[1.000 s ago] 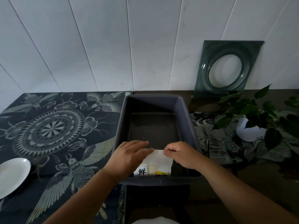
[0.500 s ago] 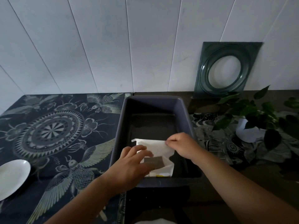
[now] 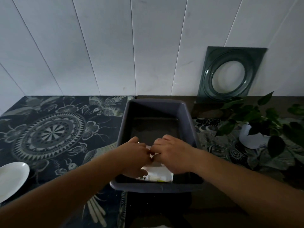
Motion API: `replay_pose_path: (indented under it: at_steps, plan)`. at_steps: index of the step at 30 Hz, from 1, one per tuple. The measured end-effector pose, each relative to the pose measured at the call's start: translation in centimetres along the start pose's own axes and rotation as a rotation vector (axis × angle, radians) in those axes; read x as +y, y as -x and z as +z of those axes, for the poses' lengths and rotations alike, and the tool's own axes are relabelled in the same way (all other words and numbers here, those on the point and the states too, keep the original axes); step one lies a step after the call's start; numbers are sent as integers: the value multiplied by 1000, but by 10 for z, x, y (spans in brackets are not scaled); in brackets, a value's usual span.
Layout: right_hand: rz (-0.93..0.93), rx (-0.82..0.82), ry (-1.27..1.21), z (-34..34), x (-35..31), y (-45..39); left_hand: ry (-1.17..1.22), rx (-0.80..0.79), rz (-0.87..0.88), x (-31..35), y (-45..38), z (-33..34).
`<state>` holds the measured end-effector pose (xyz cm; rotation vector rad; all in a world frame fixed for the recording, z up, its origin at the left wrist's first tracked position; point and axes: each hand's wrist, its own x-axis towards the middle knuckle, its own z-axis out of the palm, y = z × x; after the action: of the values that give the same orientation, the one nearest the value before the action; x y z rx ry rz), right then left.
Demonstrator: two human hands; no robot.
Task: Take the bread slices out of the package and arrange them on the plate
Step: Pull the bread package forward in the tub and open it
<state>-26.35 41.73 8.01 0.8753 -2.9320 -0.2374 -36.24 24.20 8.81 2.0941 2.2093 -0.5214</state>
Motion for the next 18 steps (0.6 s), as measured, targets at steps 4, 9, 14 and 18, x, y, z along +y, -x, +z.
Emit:
replay_pose_path:
  at_steps: [4, 9, 14, 18]
  plan:
    - [34, -361, -6, -14, 4, -1, -36, -132, 45, -3, -3, 0]
    - [41, -510, 22, -29, 15, 24, -70, -239, 39, -14, 17, 9]
    - [142, -594, -7, -33, 17, 47, -28, -203, -11, -14, 36, 13]
    - [125, -458, 139, -33, 2, 36, -117, -123, 39, -5, 26, 11]
